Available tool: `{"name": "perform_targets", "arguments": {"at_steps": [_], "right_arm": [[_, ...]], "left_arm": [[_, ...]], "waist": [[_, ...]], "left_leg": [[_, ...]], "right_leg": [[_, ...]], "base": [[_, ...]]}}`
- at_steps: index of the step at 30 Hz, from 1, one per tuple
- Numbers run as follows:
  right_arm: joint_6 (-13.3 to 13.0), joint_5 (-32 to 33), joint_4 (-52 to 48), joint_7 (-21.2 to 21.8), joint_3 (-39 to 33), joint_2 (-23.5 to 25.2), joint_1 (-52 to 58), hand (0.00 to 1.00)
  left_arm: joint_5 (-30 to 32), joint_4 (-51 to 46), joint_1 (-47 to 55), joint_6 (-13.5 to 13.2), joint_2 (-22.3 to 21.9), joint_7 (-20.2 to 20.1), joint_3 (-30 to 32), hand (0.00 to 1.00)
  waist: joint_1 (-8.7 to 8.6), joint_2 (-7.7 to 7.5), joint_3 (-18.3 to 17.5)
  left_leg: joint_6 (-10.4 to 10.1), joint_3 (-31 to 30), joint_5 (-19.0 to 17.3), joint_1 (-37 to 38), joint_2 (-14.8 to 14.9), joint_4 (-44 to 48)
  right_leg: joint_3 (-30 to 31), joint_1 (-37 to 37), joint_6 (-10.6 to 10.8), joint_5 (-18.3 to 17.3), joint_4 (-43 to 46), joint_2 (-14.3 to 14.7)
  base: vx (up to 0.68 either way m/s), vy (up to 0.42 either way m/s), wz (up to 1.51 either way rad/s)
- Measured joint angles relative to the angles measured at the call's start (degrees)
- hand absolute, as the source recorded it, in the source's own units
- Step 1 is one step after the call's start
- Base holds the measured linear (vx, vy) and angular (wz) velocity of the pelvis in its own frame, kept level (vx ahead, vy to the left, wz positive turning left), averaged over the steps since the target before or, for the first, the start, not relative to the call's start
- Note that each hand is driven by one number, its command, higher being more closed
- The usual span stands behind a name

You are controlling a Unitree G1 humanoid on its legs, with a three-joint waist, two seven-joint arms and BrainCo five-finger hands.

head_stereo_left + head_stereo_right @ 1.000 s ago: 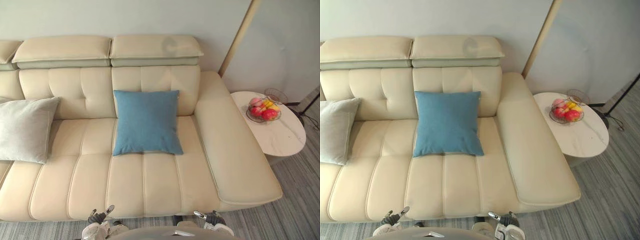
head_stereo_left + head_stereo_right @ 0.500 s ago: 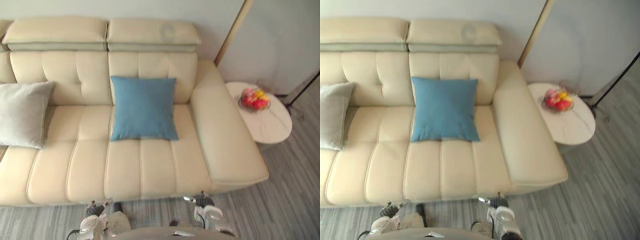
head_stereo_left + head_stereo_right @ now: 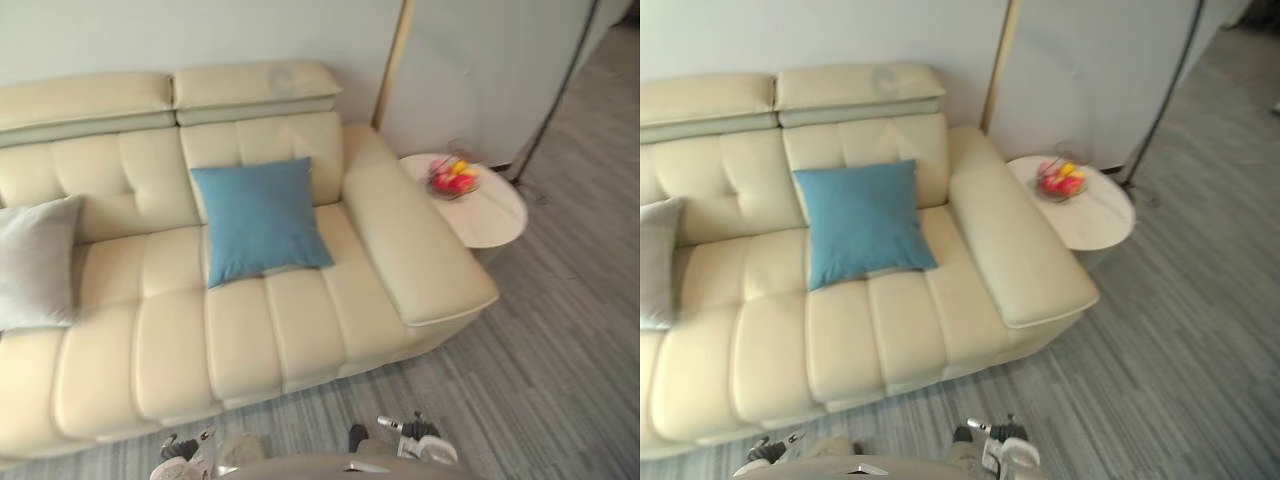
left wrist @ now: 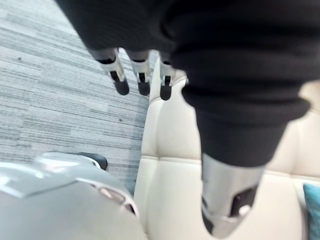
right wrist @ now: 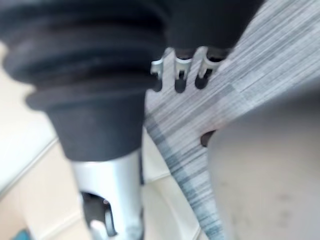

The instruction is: Pick up cushions and gather them together orderly.

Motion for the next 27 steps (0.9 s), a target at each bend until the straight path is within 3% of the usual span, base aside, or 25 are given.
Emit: {"name": "perform_targets", "arguments": {"at_steps": [3,5,10,13,15,16,17,18,19,20,21,23,24,25,26,27], "right_arm": [[0.00,0.06,0.41,0.00,-0.82,0.15,0.09,0.00],[0.09,0.05,0.58,0.13,-1.28,0.00,0.15,0.00],[0.20,0.43,2.22,0.23,-2.48,-1.01,-0.59,0.00],[0.21,0.66,2.24,0.26,-2.46,-1.12,-1.11,0.00],[0.16,0.93,2.17,0.29,-2.27,-1.20,-1.91,0.00],[0.08,0.94,2.17,0.30,-1.86,-1.10,-2.73,0.00],[0.12,0.94,1.95,0.29,-1.97,-0.92,-3.46,0.00],[0.26,0.94,1.97,0.27,-2.70,-1.46,-3.85,0.00],[0.20,1.16,1.63,0.31,-3.15,-1.98,-3.91,0.00],[-0.09,1.10,0.88,0.27,-3.71,-2.61,-4.02,0.00],[-0.04,0.89,0.96,0.24,-3.76,-2.75,-4.18,0.00],[-0.06,0.87,1.72,0.22,-3.72,-2.71,-4.38,0.00],[0.13,0.80,2.61,0.21,-3.68,-2.67,-4.24,0.00],[0.18,0.92,2.85,0.27,-3.89,-2.90,-4.81,0.00],[0.12,0.93,3.01,0.28,-4.03,-3.55,-5.30,0.00],[0.09,0.94,3.52,0.24,-4.17,-4.39,-5.77,0.00]], "left_arm": [[0.11,1.11,-0.19,0.13,0.35,0.01,-0.67,0.00],[0.13,2.31,-0.23,0.20,0.27,-0.08,-0.87,0.00],[1.32,3.88,-1.18,0.24,-0.26,-0.44,-0.98,0.00],[2.23,4.24,-2.10,0.24,-0.28,-0.99,-0.59,0.00],[2.25,4.21,-3.16,0.22,-0.45,-1.44,-0.67,0.00],[2.25,4.20,-4.01,0.19,-0.59,-1.46,-0.89,0.00],[2.27,4.15,-4.08,0.19,-0.56,-1.47,-1.20,0.00],[2.30,3.75,-5.86,0.14,-1.54,-1.46,-2.08,0.00],[2.30,2.92,-6.72,0.13,-2.14,-1.47,-3.18,0.00],[2.31,2.02,-6.44,0.01,-2.40,-1.50,-4.87,0.00],[2.30,1.84,-6.12,-0.05,-2.20,-1.62,-5.72,0.00],[2.27,1.86,-6.00,-0.04,-1.85,-1.73,-6.50,0.00],[2.26,1.99,-5.67,-0.03,-1.27,-1.74,-7.07,0.00],[2.25,2.42,-5.71,0.10,-1.03,-1.76,-7.46,0.00],[2.25,2.57,-5.78,0.18,-1.15,-1.86,-8.01,0.00],[2.25,2.57,-5.73,0.21,-1.59,-1.84,-8.63,0.00]], "waist": [[-0.66,0.05,-0.13],[-1.26,0.69,-0.79],[-1.17,1.41,-1.81],[-1.10,1.42,-1.70],[-0.99,1.51,-1.50],[-0.94,1.68,-0.80],[-1.18,1.97,-0.40],[-1.61,3.00,0.66],[-1.62,4.13,1.39],[-2.33,5.18,1.89],[-2.81,5.41,1.84],[-3.16,5.22,1.80],[-3.29,4.27,1.75],[-3.23,4.45,1.94],[-3.61,5.41,2.52],[-3.43,6.22,3.07]], "left_leg": [[-0.03,0.92,0.06,2.55,-1.72,-3.04],[-0.13,1.28,1.06,4.01,-2.40,-5.74],[-0.26,6.01,1.90,7.38,-0.40,-7.06],[-0.13,10.48,1.08,8.66,0.22,-7.03],[0.69,15.77,0.56,9.02,0.19,-6.82],[1.29,18.81,0.21,9.10,0.67,-6.82],[1.31,20.50,0.05,9.23,0.64,-6.94],[0.76,24.02,-0.40,9.85,1.64,-6.94],[0.57,26.48,-0.35,10.19,2.61,-6.89],[-0.30,30.60,0.10,11.84,3.77,-7.45],[-1.16,33.55,0.60,13.15,4.24,-8.14],[-2.93,38.56,1.36,15.18,4.08,-8.79],[-3.67,39.75,1.78,15.69,2.48,-8.84],[-3.84,39.78,1.91,16.16,2.90,-8.83],[-4.66,39.30,2.71,16.10,3.76,-7.52],[-4.70,37.71,2.48,15.28,6.51,-0.58]], "right_leg": [[2.71,1.03,-0.64,2.46,-2.56,-0.10],[3.45,1.04,0.57,3.70,-3.51,0.10],[9.59,-0.30,0.68,4.41,-4.66,4.49],[13.26,-2.50,-0.02,6.22,-4.63,6.82],[13.29,-5.48,-0.95,9.78,-4.62,8.67],[10.27,-6.62,-3.34,12.28,-6.13,9.45],[6.68,-6.72,-5.70,9.70,-6.55,8.98],[-4.24,-8.84,-8.62,4.24,-2.96,7.56],[-12.48,-10.98,-8.80,1.60,2.36,5.77],[-25.35,-11.67,-8.95,-1.90,9.90,3.11],[-33.51,-10.76,-9.06,-4.75,13.69,1.27],[-41.96,-8.52,-8.88,-9.76,17.18,-1.27],[-40.33,-7.72,-7.33,-11.03,15.62,-1.18],[-37.99,-8.38,-8.38,-10.19,15.37,0.56],[-35.89,-8.58,-8.53,-10.27,14.31,2.32],[-32.50,-8.79,-8.79,-10.58,13.67,4.15]], "base": [[0.01,0.084,-0.42],[0.08,0.032,-0.34],[0.17,-0.032,-0.80],[0.06,-0.044,-1.20],[-0.03,-0.046,-1.73],[-0.04,-0.044,-1.51],[-0.09,-0.084,-1.66],[-0.09,-0.048,-1.21],[-0.14,-0.081,-1.62],[-0.08,-0.051,-1.57],[-0.04,-0.073,-1.36],[0.09,-0.121,-1.42],[0.16,-0.158,-1.55],[0.20,-0.192,-1.24],[0.21,-0.214,-1.42],[0.28,-0.261,-1.50]]}}
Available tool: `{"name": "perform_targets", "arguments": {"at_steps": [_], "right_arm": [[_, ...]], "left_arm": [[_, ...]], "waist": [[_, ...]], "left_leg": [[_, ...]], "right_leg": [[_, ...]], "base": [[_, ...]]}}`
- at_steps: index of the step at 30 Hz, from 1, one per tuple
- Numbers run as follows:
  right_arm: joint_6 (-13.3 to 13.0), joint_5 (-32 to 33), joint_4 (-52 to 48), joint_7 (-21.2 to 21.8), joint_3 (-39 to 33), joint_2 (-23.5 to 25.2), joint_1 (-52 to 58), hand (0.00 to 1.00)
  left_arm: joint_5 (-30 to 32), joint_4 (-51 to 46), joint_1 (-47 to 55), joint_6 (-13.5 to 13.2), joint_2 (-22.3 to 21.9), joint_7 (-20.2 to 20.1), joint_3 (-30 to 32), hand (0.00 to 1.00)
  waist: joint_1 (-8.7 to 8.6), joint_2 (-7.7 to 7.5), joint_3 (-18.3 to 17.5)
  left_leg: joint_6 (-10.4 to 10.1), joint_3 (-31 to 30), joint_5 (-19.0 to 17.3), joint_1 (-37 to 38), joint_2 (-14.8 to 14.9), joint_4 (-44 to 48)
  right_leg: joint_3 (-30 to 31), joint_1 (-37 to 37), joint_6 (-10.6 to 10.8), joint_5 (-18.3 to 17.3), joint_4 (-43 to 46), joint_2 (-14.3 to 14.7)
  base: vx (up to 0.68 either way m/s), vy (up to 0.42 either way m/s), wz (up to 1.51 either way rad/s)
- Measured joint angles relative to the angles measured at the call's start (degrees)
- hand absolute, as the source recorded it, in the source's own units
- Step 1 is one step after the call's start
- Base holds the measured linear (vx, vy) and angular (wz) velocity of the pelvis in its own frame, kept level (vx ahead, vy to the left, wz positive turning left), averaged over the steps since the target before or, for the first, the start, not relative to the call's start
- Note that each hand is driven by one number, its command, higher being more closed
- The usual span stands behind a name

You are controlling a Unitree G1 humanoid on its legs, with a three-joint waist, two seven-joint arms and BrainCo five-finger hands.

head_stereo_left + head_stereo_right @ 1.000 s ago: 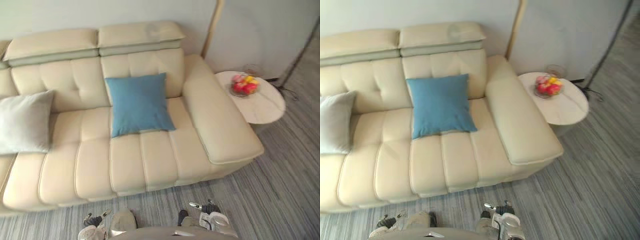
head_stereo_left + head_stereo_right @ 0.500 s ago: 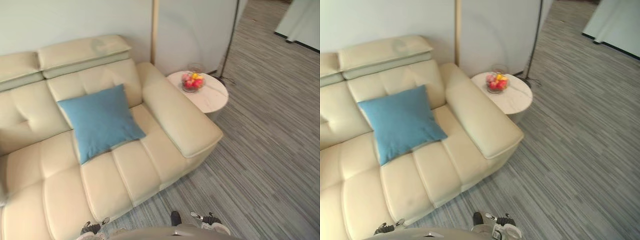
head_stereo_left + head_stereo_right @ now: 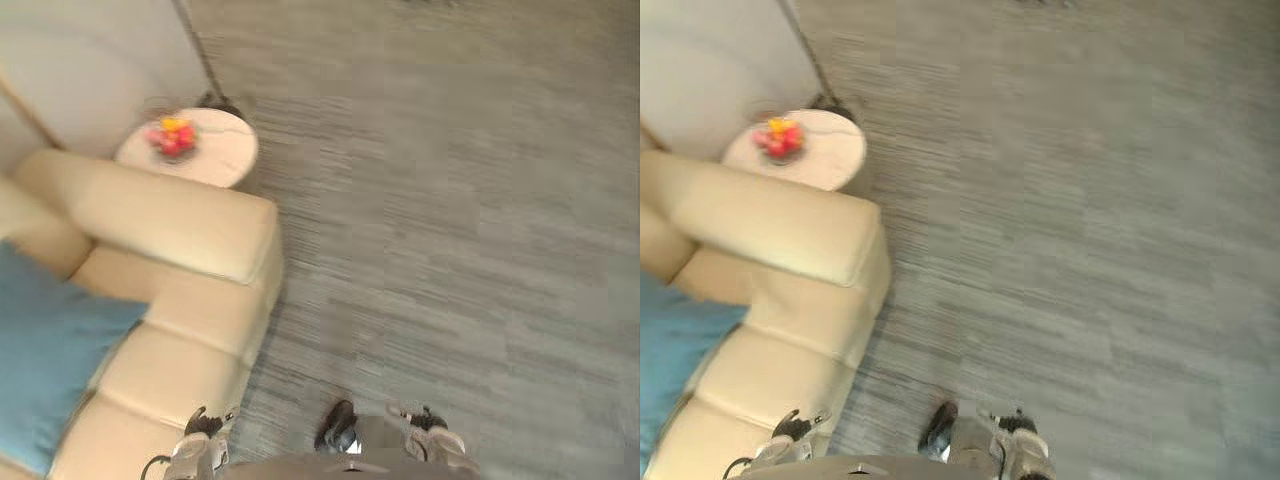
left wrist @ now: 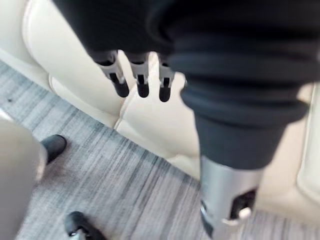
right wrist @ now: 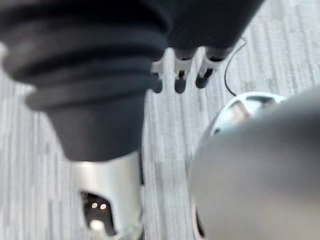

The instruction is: Pick up cushions and gather them together orderly.

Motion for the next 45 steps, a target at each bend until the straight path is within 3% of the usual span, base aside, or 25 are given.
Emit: {"name": "perform_targets", "arguments": {"at_steps": [2,3,4,5,6,10,14,15,16,19,21,22,25,26,28,29,30,31,32,36,39,41,42,44,45], "right_arm": [[0.16,0.06,1.30,-0.08,0.16,-0.70,0.00,0.00],[0.12,0.09,1.60,-0.11,0.05,-0.71,0.44,0.00],[0.12,0.18,1.65,-0.29,-0.04,-0.74,0.89,0.00],[0.13,0.18,1.67,-0.35,-0.04,-0.75,0.96,0.00],[0.16,0.23,1.67,-0.34,-0.17,-0.77,0.69,0.00],[0.28,0.21,2.58,-0.35,-1.01,-0.53,0.93,0.00],[0.45,0.26,0.48,-0.41,-0.62,0.43,1.80,0.00],[0.45,0.41,0.87,-0.39,-0.67,0.85,1.26,0.00],[0.40,0.73,0.82,-0.36,-0.63,1.21,0.85,0.00],[0.17,1.21,0.47,-0.32,-0.42,1.87,0.73,0.00],[0.06,1.25,0.61,-0.27,-0.06,2.03,0.49,0.00],[0.11,1.24,1.10,-0.17,0.02,2.38,0.43,0.00],[0.07,1.24,1.38,-0.05,0.30,2.00,0.10,0.00],[-0.21,1.23,1.36,-0.05,1.27,1.99,0.03,0.00],[-0.45,1.24,1.16,-0.04,2.03,2.10,-0.82,0.00],[-0.46,1.24,1.10,-0.08,1.96,2.09,-1.01,0.00],[-0.45,1.25,1.16,-0.16,1.81,2.09,-0.50,0.00],[-0.45,1.26,1.17,-0.17,1.80,2.23,-0.15,0.00],[-0.32,1.26,1.53,-0.19,1.76,1.66,0.04,0.00],[-0.68,1.28,1.59,-0.27,1.50,-0.58,-0.66,0.00],[-0.76,1.85,2.05,-0.24,-0.11,-0.34,0.04,0.00],[-1.01,2.41,2.05,-0.32,-0.04,0.34,0.60,0.00],[-1.05,3.44,1.22,-0.32,0.69,0.87,1.78,0.00],[-1.12,4.71,-0.14,-0.46,2.17,0.52,2.77,0.00],[-1.04,4.71,-0.71,-0.53,2.31,0.27,2.86,0.00]], "left_arm": [[-0.02,-0.04,-0.31,-0.04,-0.23,-0.03,-0.18,0.00],[-0.03,-0.13,-0.32,-0.19,-0.24,-0.04,-0.09,0.00],[-0.07,-0.15,-0.06,-0.25,-0.48,-0.06,-0.07,0.00],[-0.07,-0.15,0.03,-0.27,-0.58,-0.09,-0.17,0.00],[-0.16,-0.52,0.09,-0.28,-0.87,-0.20,-0.89,0.00],[-0.29,-2.92,-0.12,-1.18,-0.88,-0.73,-0.98,0.00],[-0.33,-5.30,0.09,-1.64,-1.61,-0.65,-0.52,0.00],[-1.21,-5.44,0.03,-1.81,-1.66,-0.64,-0.32,0.00],[-1.21,-5.67,0.12,-1.80,-1.68,-0.62,0.37,0.00],[-1.21,-4.98,0.05,-1.65,-0.81,-0.57,0.30,0.00],[-1.22,-4.50,0.05,-1.58,-0.09,-0.43,-1.06,0.00],[-1.25,-4.39,0.00,-1.40,0.30,-0.29,-1.33,0.00],[-1.21,-3.61,0.49,-1.15,1.47,0.29,-2.77,0.00],[-1.22,-2.88,0.48,-1.14,2.27,0.54,-3.21,0.00],[-1.23,-2.50,0.38,-1.09,3.47,0.63,-3.26,0.00],[-1.18,-2.16,0.35,-1.08,3.77,0.59,-3.34,0.00],[-1.18,-1.38,0.81,-0.91,3.96,0.52,-3.28,0.00],[-1.36,-1.43,0.90,-0.86,4.17,0.46,-2.63,0.00],[-1.04,-0.55,0.31,-0.86,4.04,0.58,-1.94,0.00],[0.07,0.26,-0.10,-0.63,1.49,0.38,-2.00,0.00],[0.10,0.51,-0.34,-0.63,0.97,0.34,-1.74,0.00],[0.00,0.20,-0.31,-0.66,0.83,0.34,-0.71,0.00],[-0.03,-1.15,-0.25,-0.67,0.67,0.46,-0.35,0.00],[-0.14,-2.66,0.09,-0.80,-0.13,0.54,-0.21,0.00],[-0.09,-2.97,0.04,-0.80,-0.54,0.52,-0.19,0.00]], "waist": [[-0.02,0.00,0.24],[-0.01,0.43,0.48],[0.13,0.07,0.98],[0.15,0.17,1.10],[0.23,0.28,1.23],[2.08,-0.77,2.06],[4.15,-1.00,2.16],[4.75,-1.34,1.99],[5.66,-2.28,1.28],[5.45,-3.31,0.37],[5.21,-4.28,0.52],[5.04,-4.38,0.58],[4.91,-3.53,1.06],[4.63,-2.57,1.48],[3.42,-2.73,1.44],[3.22,-2.96,1.45],[3.19,-4.61,1.25],[3.14,-5.69,1.30],[3.24,-5.58,1.31],[1.86,-1.55,1.97],[1.59,-1.18,2.10],[1.55,-2.03,2.03],[1.92,-3.03,1.47],[2.55,-1.84,2.19],[2.72,-1.02,2.43]], "left_leg": [[0.63,-4.65,-1.53,-2.81,4.51,13.45],[3.87,-9.60,-3.24,-5.46,7.61,25.39],[6.32,-15.28,-5.13,-8.60,8.12,32.49],[6.14,-18.39,-5.71,-10.39,7.50,34.28],[5.65,-26.04,-7.08,-15.87,4.92,35.19],[6.42,-34.22,-7.70,-24.59,-1.40,20.52],[5.18,-45.01,-1.10,-29.77,-6.11,1.30],[6.78,-48.20,1.53,-30.24,-7.15,-0.47],[8.10,-48.04,3.32,-30.15,-7.81,0.42],[8.22,-45.78,6.03,-27.60,-8.69,0.41],[9.24,-41.87,5.26,-23.67,-8.71,-1.55],[9.69,-39.88,4.99,-20.85,-8.66,-3.09],[9.85,-37.77,4.88,-12.65,-7.86,-6.85],[9.85,-36.64,4.87,-10.44,-7.04,-7.64],[9.74,-34.89,4.79,-8.97,-5.35,-7.74],[9.25,-33.37,4.49,-8.37,-4.98,-7.73],[6.75,-31.21,2.87,-6.90,-6.20,-7.67],[5.69,-30.78,2.09,-6.19,-7.15,-7.65],[3.72,-30.79,-0.21,-4.87,-7.26,-7.38],[4.03,-30.78,-0.73,-4.24,-5.72,-8.14],[3.46,-30.47,-0.38,-1.11,-5.06,-8.61],[1.59,-30.51,-1.75,-3.82,-3.31,1.74],[3.51,-32.28,-0.22,-11.22,-0.25,19.04],[4.99,-35.03,3.99,-17.03,3.38,34.28],[5.41,-35.83,2.64,-18.69,3.90,37.67]], "right_leg": [[4.18,1.36,-0.11,0.05,-2.25,2.66],[6.90,4.47,-0.35,0.26,-4.54,5.10],[9.42,7.03,-0.33,0.21,-6.03,6.87],[10.26,7.89,-0.06,0.01,-6.61,7.39],[12.89,9.81,0.05,0.01,-8.34,8.66],[19.90,13.64,1.05,1.16,-12.94,9.44],[21.81,17.15,2.52,0.22,-16.34,9.81],[24.35,17.78,3.15,-1.16,-15.66,10.10],[27.97,17.83,3.88,-2.46,-14.34,9.72],[32.69,16.53,6.73,-5.48,-8.64,7.71],[32.76,10.51,11.03,-6.71,5.11,6.03],[29.72,7.36,11.02,-7.48,12.63,4.04],[20.45,6.38,8.84,-9.33,16.82,-0.73],[16.03,5.88,8.25,-9.43,15.12,-1.98],[9.51,2.89,7.29,-8.16,9.10,-2.33],[6.57,1.23,6.54,-4.28,2.26,-1.29],[4.63,0.16,3.72,7.48,-9.00,-0.38],[4.79,-0.10,1.55,13.41,-11.71,-0.53],[4.79,0.11,-1.01,15.12,-12.58,0.06],[8.22,0.25,-1.15,15.11,-15.50,3.74],[9.89,2.55,0.15,12.43,-15.63,6.05],[10.33,3.10,0.78,10.54,-14.62,5.57],[10.35,5.21,1.13,10.26,-15.91,5.21],[11.69,7.90,0.95,10.15,-16.69,6.25],[12.45,8.63,0.58,9.92,-16.63,6.63]], "base": [[0.24,-0.186,-1.22],[0.21,-0.133,-1.19],[0.20,-0.112,-1.20],[0.16,-0.083,-1.22],[0.11,-0.037,-0.94],[0.15,-0.007,-0.99],[0.23,0.053,-0.69],[0.49,0.165,-1.34],[0.54,0.179,-1.33],[0.45,0.157,-1.08],[0.50,0.201,-0.89],[0.39,0.208,-0.81],[0.33,0.135,-0.74],[0.26,0.029,-0.66],[0.30,-0.012,-0.54],[0.42,-0.078,-0.58],[0.44,-0.092,-0.59],[0.40,-0.105,-0.59],[0.21,-0.049,-0.56],[0.19,0.035,-0.56],[0.11,0.106,-0.28],[0.10,0.078,-0.18],[0.08,0.015,-0.19],[0.07,0.034,-0.38],[0.08,0.121,-0.59]]}}
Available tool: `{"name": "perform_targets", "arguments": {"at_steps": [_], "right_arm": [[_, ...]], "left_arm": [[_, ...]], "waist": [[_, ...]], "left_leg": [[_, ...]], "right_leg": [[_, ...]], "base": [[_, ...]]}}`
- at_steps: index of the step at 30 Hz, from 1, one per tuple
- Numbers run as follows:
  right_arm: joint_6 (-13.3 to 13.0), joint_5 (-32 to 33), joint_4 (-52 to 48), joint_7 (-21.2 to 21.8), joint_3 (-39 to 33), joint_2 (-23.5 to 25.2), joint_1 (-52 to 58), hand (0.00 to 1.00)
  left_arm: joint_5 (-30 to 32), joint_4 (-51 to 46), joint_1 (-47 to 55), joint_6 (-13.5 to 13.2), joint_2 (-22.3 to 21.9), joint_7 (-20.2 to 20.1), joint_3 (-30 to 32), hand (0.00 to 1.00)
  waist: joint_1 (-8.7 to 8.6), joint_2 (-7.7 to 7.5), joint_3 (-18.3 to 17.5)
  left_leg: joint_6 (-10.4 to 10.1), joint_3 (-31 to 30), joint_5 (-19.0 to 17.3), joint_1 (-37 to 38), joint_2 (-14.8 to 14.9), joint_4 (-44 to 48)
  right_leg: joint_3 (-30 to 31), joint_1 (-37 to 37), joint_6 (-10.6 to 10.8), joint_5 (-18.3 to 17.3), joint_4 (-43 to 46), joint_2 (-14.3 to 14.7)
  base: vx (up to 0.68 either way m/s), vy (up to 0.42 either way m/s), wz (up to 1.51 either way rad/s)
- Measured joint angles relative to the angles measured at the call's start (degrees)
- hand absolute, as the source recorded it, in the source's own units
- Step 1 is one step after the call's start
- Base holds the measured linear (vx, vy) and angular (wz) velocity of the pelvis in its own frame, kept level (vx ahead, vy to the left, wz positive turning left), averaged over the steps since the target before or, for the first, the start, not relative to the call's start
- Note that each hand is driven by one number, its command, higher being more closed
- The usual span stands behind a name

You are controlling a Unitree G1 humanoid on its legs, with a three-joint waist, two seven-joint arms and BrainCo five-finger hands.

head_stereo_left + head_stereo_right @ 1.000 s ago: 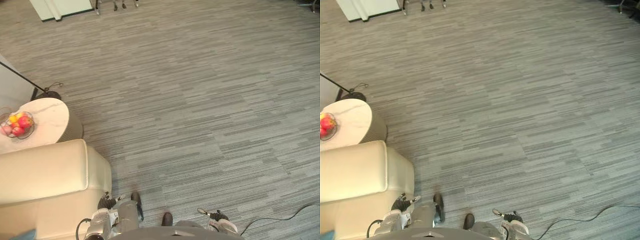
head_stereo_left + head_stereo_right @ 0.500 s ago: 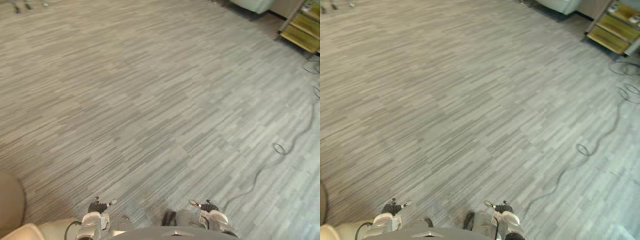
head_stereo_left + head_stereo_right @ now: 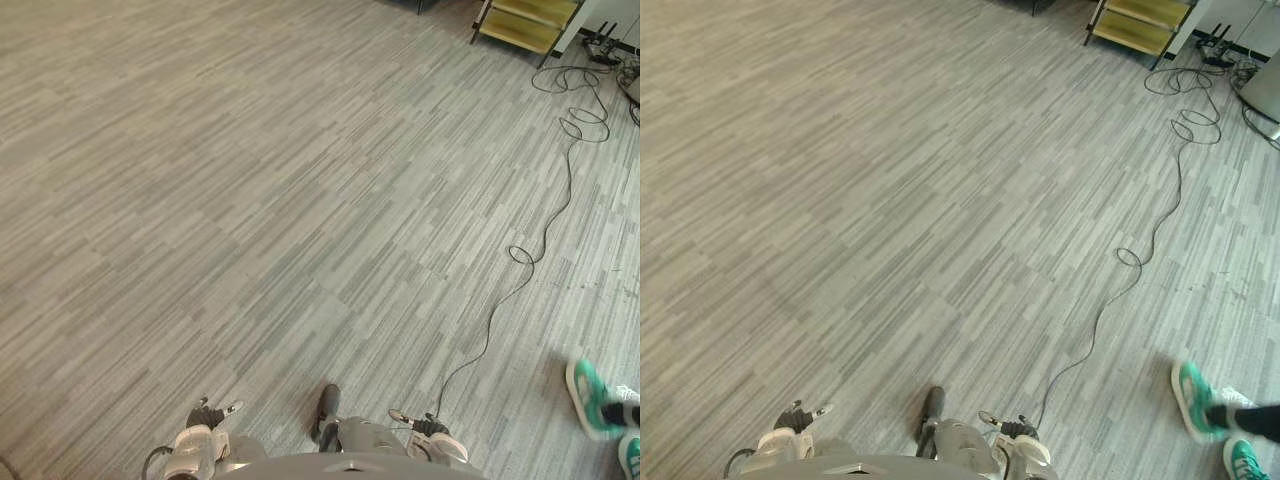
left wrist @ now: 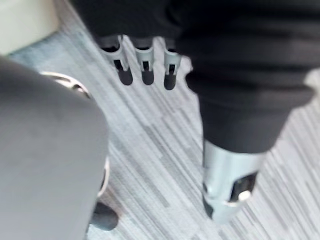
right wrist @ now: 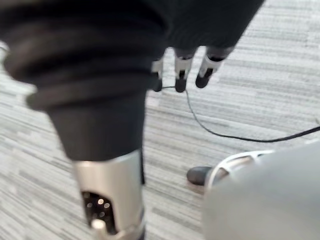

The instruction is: Pick up cushions and gather them together orderly.

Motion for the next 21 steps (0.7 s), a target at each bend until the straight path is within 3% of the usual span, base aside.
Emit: {"name": "perform_targets", "arguments": {"at_steps": [1,2,4,6,7,8,9,10,12,14,16,17,18,19,20,21], "right_arm": [[-0.01,0.00,-0.78,-0.64,-0.11,0.16,-0.29,0.00],[0.31,-0.04,-0.57,-1.15,-0.25,0.42,-0.50,0.00],[0.40,0.37,-0.69,-1.24,-0.38,0.44,-0.78,0.00],[0.30,1.03,-1.71,-1.22,-0.30,0.42,-0.89,0.00],[0.24,1.06,-3.09,-1.24,-0.34,0.25,-1.65,0.00],[0.18,1.07,-3.39,-1.39,0.07,0.95,-1.35,0.00],[0.28,1.08,-3.42,-1.54,0.07,1.27,-0.82,0.00],[0.29,1.09,-3.35,-1.96,-0.10,1.31,-0.19,0.00],[0.35,1.16,-2.79,-1.95,-0.61,0.80,-0.04,0.00],[0.41,1.16,-2.58,-1.90,-0.53,0.33,0.80,0.00],[0.38,1.12,-2.54,-1.72,-0.36,1.10,1.71,0.00],[0.32,1.10,-2.09,-1.70,-0.41,1.90,2.14,0.00],[0.20,1.02,-0.87,-1.61,-0.48,2.31,1.75,0.00],[0.27,0.98,0.08,-1.56,-0.39,2.08,1.31,0.00],[0.18,1.05,0.06,-1.51,-0.35,2.08,1.28,0.00],[0.10,0.99,0.06,-1.45,-0.27,1.78,0.93,0.00]], "left_arm": [[-0.25,-0.51,0.00,-0.16,-0.77,0.02,0.58,0.00],[-1.52,-1.87,0.05,-0.38,-1.06,0.04,0.62,0.00],[-2.27,-3.26,0.10,-0.67,-1.35,0.10,1.04,0.00],[-2.25,-3.97,0.71,-0.65,-2.17,0.41,1.61,0.00],[-2.83,-3.41,0.95,-0.91,-3.13,0.73,1.91,0.00],[-3.13,-4.06,0.76,-1.06,-1.84,0.80,2.01,0.00],[-3.08,-3.69,-0.14,-0.51,-1.45,0.92,2.23,0.00],[-3.21,-3.39,-0.10,-0.52,-1.96,0.89,2.22,0.00],[-3.17,-3.53,-0.09,-0.84,-2.02,0.99,2.49,0.00],[-3.30,-3.41,0.34,-0.82,-2.06,1.18,2.39,0.00],[-3.33,-3.16,1.90,-0.71,-1.09,1.21,2.11,0.00],[-3.40,-2.87,2.42,-0.76,-0.22,1.18,1.68,0.00],[-3.78,-2.23,2.30,-0.76,1.01,1.17,1.11,0.00],[-3.87,-2.13,2.34,-0.57,2.39,1.26,-0.51,0.00],[-3.83,-2.09,2.45,-0.49,2.93,1.25,-1.44,0.00],[-3.80,-1.87,2.81,-0.25,3.63,1.25,-2.79,0.00]], "waist": [[0.21,0.75,0.34],[1.49,0.68,0.51],[2.63,0.49,0.64],[3.55,1.38,0.34],[4.66,3.51,0.33],[4.22,1.25,0.67],[3.60,1.19,1.10],[3.41,0.35,0.92],[3.75,0.21,0.33],[4.48,0.65,-0.24],[4.15,-1.12,-3.50],[3.87,-2.62,-5.10],[3.83,-3.77,-4.94],[3.41,-4.17,-4.00],[3.23,-4.10,-3.64],[2.49,-3.55,-2.99]], "left_leg": [[0.02,-0.10,-4.49,-3.92,-0.76,1.93],[1.45,0.13,-7.17,-7.24,-3.02,-2.44],[1.98,0.14,-8.09,-8.49,-5.91,-13.78],[1.46,-0.66,-8.00,-7.56,-7.27,-29.43],[1.51,-1.20,-3.06,-7.51,-5.67,-31.98],[0.96,-0.54,-3.19,-6.83,-7.33,-31.27],[-0.08,-1.19,-4.09,-7.43,-6.80,-28.64],[0.42,-1.37,-4.70,-9.31,-7.01,-26.66],[1.23,-2.63,-4.04,-11.28,-7.92,-28.95],[2.83,-4.11,-0.37,-10.27,-8.64,-31.89],[4.63,-2.51,-2.91,-9.09,-11.77,-31.83],[4.93,-0.97,-4.39,-8.70,-13.15,-31.84],[5.97,0.92,-6.18,-6.21,-14.22,-31.07],[7.10,1.69,-8.45,-2.05,-14.89,-30.50],[7.31,1.69,-9.19,-0.37,-15.08,-30.65],[7.36,1.66,-10.36,2.74,-15.25,-31.29]], "right_leg": [[2.67,0.56,-0.64,-0.41,0.04,-0.06],[6.15,0.53,-0.62,-0.43,-0.67,-0.27],[8.66,0.45,-0.47,-0.52,-2.24,-0.72],[10.69,0.94,0.77,-1.15,-4.73,0.41],[10.35,-0.60,0.27,-2.84,3.82,1.40],[11.16,-0.30,2.44,-7.12,8.03,-0.83],[11.86,1.47,2.12,-7.23,6.18,-0.63],[12.81,2.48,2.00,-7.13,4.22,-0.84],[13.97,2.96,2.92,-7.50,2.91,-1.50],[16.06,2.82,4.83,-8.72,4.77,-1.95],[18.73,-0.25,7.94,-13.57,12.04,-5.29],[20.17,-3.04,10.69,-15.78,19.40,-6.60],[22.11,-8.05,14.75,-17.21,37.35,-7.81],[22.39,-9.61,20.38,-11.48,49.71,-8.24],[21.04,-9.59,20.60,-9.96,52.56,-8.93],[17.21,-9.70,18.44,-9.42,57.20,-10.92]], "base": [[0.09,0.127,-0.74],[0.09,0.122,-0.77],[0.06,0.082,-0.90],[0.06,0.064,-1.13],[0.15,0.044,-0.98],[0.19,0.027,-0.61],[0.23,0.088,-0.02],[0.16,0.083,0.14],[0.16,0.153,-0.17],[0.23,0.229,-0.52],[0.31,0.220,-0.42],[0.39,0.193,-0.29],[0.57,0.203,-0.36],[0.48,0.142,-0.29],[0.40,0.088,-0.15],[0.32,0.045,-0.08]]}}
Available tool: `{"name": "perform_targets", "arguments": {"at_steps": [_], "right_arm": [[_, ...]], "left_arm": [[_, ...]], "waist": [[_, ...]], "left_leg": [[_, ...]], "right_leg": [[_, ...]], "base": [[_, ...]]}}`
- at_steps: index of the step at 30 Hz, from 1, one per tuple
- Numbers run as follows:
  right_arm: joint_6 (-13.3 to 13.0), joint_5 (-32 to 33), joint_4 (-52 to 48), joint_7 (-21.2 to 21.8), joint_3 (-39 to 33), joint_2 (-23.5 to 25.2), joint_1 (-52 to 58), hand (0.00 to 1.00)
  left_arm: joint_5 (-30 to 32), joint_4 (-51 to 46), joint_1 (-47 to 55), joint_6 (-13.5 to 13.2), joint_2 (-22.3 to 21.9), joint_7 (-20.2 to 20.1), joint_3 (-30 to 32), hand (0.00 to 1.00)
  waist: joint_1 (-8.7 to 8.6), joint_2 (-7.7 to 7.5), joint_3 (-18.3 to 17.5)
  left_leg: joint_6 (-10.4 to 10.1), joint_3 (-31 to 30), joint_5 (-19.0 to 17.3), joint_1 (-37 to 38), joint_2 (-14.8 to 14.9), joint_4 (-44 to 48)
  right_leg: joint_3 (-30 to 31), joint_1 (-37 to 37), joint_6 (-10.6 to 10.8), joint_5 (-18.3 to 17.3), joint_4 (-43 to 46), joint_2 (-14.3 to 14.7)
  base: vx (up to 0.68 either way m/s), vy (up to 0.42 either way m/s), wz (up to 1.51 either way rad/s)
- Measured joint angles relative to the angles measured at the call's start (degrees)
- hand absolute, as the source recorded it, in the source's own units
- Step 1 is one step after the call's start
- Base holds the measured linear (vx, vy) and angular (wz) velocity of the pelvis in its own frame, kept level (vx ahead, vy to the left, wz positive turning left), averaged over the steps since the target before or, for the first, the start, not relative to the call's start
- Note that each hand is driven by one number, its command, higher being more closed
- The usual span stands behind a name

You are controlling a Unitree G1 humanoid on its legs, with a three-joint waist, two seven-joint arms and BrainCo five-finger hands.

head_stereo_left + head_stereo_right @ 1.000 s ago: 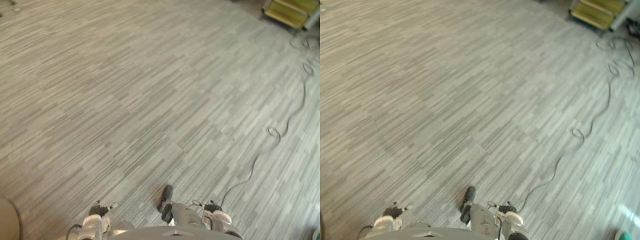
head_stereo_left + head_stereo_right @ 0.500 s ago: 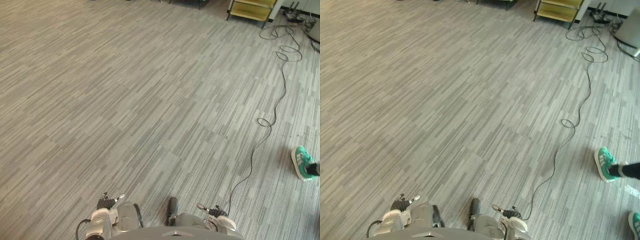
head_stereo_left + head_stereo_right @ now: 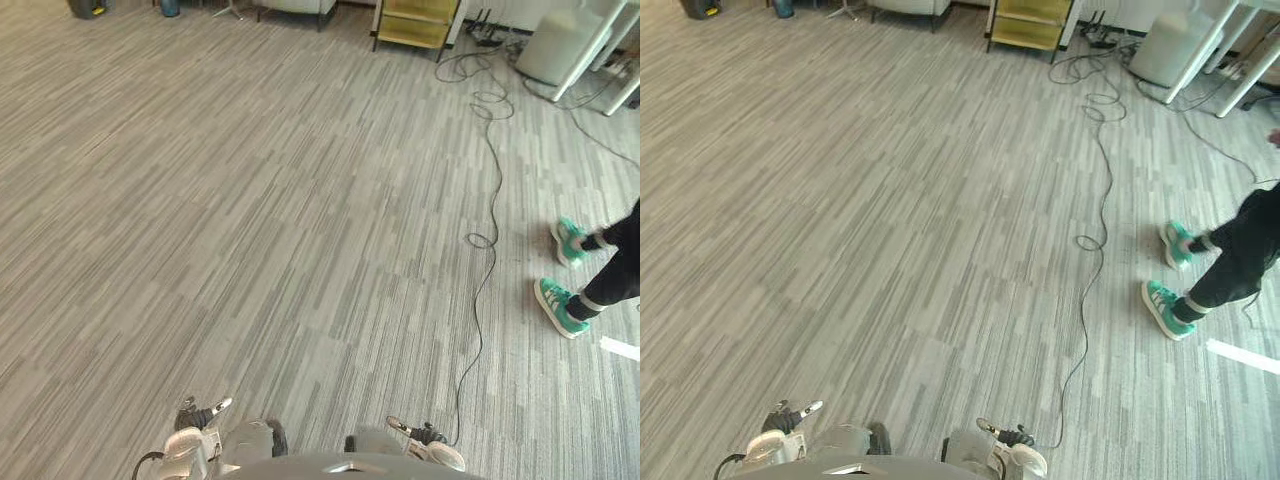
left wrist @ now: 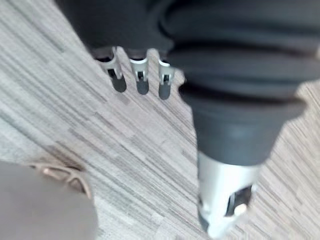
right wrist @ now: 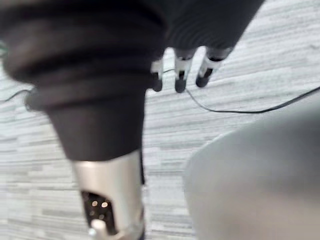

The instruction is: Pick up cushions and gather them together orderly.

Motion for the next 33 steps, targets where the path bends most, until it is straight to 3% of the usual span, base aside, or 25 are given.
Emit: {"name": "perform_targets", "arguments": {"at_steps": [1,3,5,7,9,10,11,12,13,16,18,19,20,21,23,25,27,29,30,31,32,33], "right_arm": [[0.02,-0.01,-0.03,0.17,0.23,-0.30,-0.32,0.00],[-0.01,-0.01,0.62,0.35,0.28,-0.75,-1.28,0.00],[-0.23,0.11,0.70,0.39,0.19,-0.95,-1.88,0.00],[-0.27,0.15,0.32,0.48,0.01,-1.29,-2.43,0.00],[-0.26,0.16,0.17,0.46,-0.37,-1.47,-2.54,0.00],[-0.21,0.22,-0.19,0.41,-0.46,-1.65,-2.42,0.00],[-0.16,0.25,-0.10,0.38,-0.46,-1.47,-1.57,0.00],[-0.04,0.32,0.07,0.45,-1.21,-1.35,-1.65,0.00],[0.01,0.25,0.36,0.36,-2.64,-2.15,-2.80,0.00],[0.00,0.46,0.61,0.37,-5.09,-2.33,-3.69,0.00],[0.14,0.45,0.27,0.31,-5.29,-2.11,-2.78,0.00],[0.11,0.53,-0.71,0.22,-5.10,-1.85,-1.81,0.00],[-0.12,0.55,-0.71,0.15,-4.61,-2.10,-1.22,0.00],[-0.13,0.68,-0.60,0.00,-4.20,-2.43,-1.25,0.00],[0.14,1.12,0.23,-0.40,-4.07,-1.92,-1.14,0.00],[0.19,1.24,1.42,-0.42,-4.04,-1.55,-1.27,0.00],[0.67,1.22,1.79,-0.47,-4.30,-1.56,-1.86,0.00],[0.95,1.20,1.85,-0.46,-4.47,-1.71,-1.76,0.00],[1.15,1.19,1.84,-0.46,-4.72,-1.94,-1.75,0.00],[1.33,1.12,1.49,-0.42,-4.15,-0.93,-1.83,0.00],[1.29,1.10,1.49,-0.39,-3.94,-0.86,-1.64,0.00],[1.13,1.09,1.47,-0.43,-4.01,-0.34,-2.09,0.00]], "left_arm": [[0.01,0.31,0.08,0.18,0.21,0.02,-0.48,0.00],[-0.02,0.92,0.35,0.57,0.31,0.08,-0.92,0.00],[-0.06,1.01,0.42,0.58,0.23,0.06,-1.45,0.00],[-0.06,2.01,-0.06,0.57,0.04,-0.01,-1.50,0.00],[0.04,2.64,-0.84,0.63,-0.02,-0.02,-1.65,0.00],[0.09,2.75,-0.96,0.63,-0.13,-0.02,-1.67,0.00],[0.33,2.80,-0.58,0.60,-0.01,-0.02,-1.31,0.00],[0.61,3.36,-1.02,0.61,0.05,-0.01,-1.24,0.00],[0.65,4.31,-2.11,0.60,-1.33,-0.21,-1.26,0.00],[0.57,4.69,-2.44,0.50,-4.18,-0.12,-0.33,0.00],[0.60,3.94,-2.44,0.46,-4.70,-0.14,0.64,0.00],[0.57,3.20,-2.34,0.50,-4.80,-0.11,1.49,0.00],[0.54,2.87,-2.13,0.48,-4.81,-0.03,1.37,0.00],[0.35,2.19,-2.13,0.46,-4.72,-0.12,0.97,0.00],[0.42,0.72,-2.12,0.42,-4.53,-0.13,0.68,0.00],[0.39,-0.82,-1.87,0.20,-4.47,-0.15,0.43,0.00],[-0.09,-2.73,-1.79,-0.39,-4.48,-0.15,0.32,0.00],[-0.09,-2.84,-1.74,-0.54,-4.51,-0.14,0.14,0.00],[-0.42,-2.68,-1.78,-0.57,-4.54,-0.16,0.25,0.00],[-0.48,-2.66,-2.01,-0.55,-3.98,-0.08,0.22,0.00],[-0.43,-2.52,-1.99,-0.54,-3.80,-0.07,0.28,0.00],[-0.65,-2.94,-2.33,-0.65,-3.36,-0.18,0.75,0.00]], "waist": [[-0.42,-0.13,0.22],[-1.24,0.80,0.75],[-2.13,1.23,0.97],[-2.84,1.61,1.23],[-3.41,1.66,1.49],[-3.86,1.64,1.91],[-4.77,0.47,2.09],[-5.04,0.27,2.35],[-4.63,2.69,3.10],[-4.95,4.68,3.66],[-4.92,5.06,3.63],[-4.81,5.37,3.78],[-4.45,5.78,4.22],[-3.98,6.38,4.29],[-2.81,6.07,4.43],[-2.15,5.80,4.38],[-0.51,5.51,4.43],[0.03,5.65,4.32],[0.64,5.78,4.24],[0.58,3.87,4.05],[0.67,3.77,4.01],[1.25,3.33,4.28]], "left_leg": [[-0.20,0.08,-0.63,3.35,-0.02,-1.58],[-0.71,0.23,-0.32,10.01,0.66,-7.01],[-1.17,0.20,-0.06,12.79,1.82,-9.85],[-1.74,-0.04,0.28,14.63,3.06,-11.87],[-1.78,-1.53,0.30,16.20,3.97,-12.83],[-1.79,-2.66,0.30,17.87,4.47,-13.60],[-2.02,-4.69,0.30,20.03,4.00,-14.43],[-3.89,-6.16,1.04,21.60,4.23,-14.91],[-4.98,-6.81,2.53,21.59,5.87,-14.37],[-7.09,-10.34,7.78,21.66,7.29,-11.08],[-9.99,-14.98,13.69,16.83,10.17,5.83],[-11.15,-16.64,20.52,12.18,11.57,16.98],[-11.13,-16.91,23.35,7.42,13.60,27.33],[-9.94,-15.81,19.20,2.40,14.97,37.24],[-8.03,-12.26,11.97,-4.19,14.59,43.64],[-7.27,-8.45,7.89,-8.98,13.81,41.38],[-6.67,-4.84,5.33,-14.98,10.70,25.90],[-7.41,-4.71,7.45,-15.06,8.09,7.16],[-4.25,-4.53,15.49,-12.88,6.56,-1.64],[-4.07,-2.46,15.32,-10.46,4.32,-4.72],[-3.60,-2.34,15.05,-10.56,4.54,-3.24],[-4.77,-2.08,12.87,-13.68,6.16,5.00]], "right_leg": [[-3.96,-0.27,-4.18,-1.57,2.69,-1.81],[-11.37,-1.54,-9.58,-6.53,0.48,-3.14],[-15.29,-3.77,-11.58,-8.68,-5.94,-2.63],[-17.28,-6.61,-11.92,-7.98,-16.11,-1.47],[-16.43,-8.45,-12.38,-3.92,-27.90,-0.06],[-14.23,-8.34,-11.96,1.47,-37.11,1.17],[-10.32,-7.20,-10.60,12.71,-49.13,1.30],[-9.83,-6.25,-12.81,18.65,-48.45,1.82],[-10.00,-6.59,-12.43,15.52,-45.78,3.10],[-10.16,-7.11,-14.43,9.88,-39.24,4.25],[-11.43,-2.20,-15.15,4.58,-38.04,6.51],[-11.22,0.81,-15.57,3.08,-39.49,7.32],[-11.03,4.15,-16.19,2.48,-41.83,8.81],[-10.32,7.38,-16.62,2.22,-43.97,9.94],[-8.58,13.19,-16.49,2.09,-48.11,10.08],[-6.96,17.36,-15.39,1.87,-51.51,9.27],[-4.03,20.98,-13.24,0.55,-54.10,6.73],[-2.36,22.01,-10.73,-1.24,-54.25,5.01],[-0.93,23.14,-8.76,-2.58,-54.17,3.97],[-0.70,24.29,-9.07,-2.21,-55.00,2.51],[-0.65,24.65,-10.32,-1.10,-55.75,3.48],[-1.24,26.29,-12.90,3.23,-57.45,4.40]], "base": [[0.31,0.035,-0.10],[0.39,0.012,-0.10],[0.32,-0.035,0.03],[0.43,-0.117,0.13],[0.43,-0.172,0.26],[0.56,-0.279,0.57],[0.58,-0.287,0.66],[0.68,-0.348,0.36],[0.50,-0.275,-0.05],[0.51,-0.244,-0.14],[0.52,-0.191,-0.02],[0.53,-0.123,-0.05],[0.43,-0.042,-0.18],[0.41,0.030,-0.37],[0.32,0.024,-0.39],[0.38,0.074,-0.38],[0.57,0.226,-0.65],[0.46,0.266,-0.54],[0.50,0.263,-0.34],[0.53,0.231,-0.29],[0.50,0.158,-0.03],[0.42,0.153,-0.11]]}}
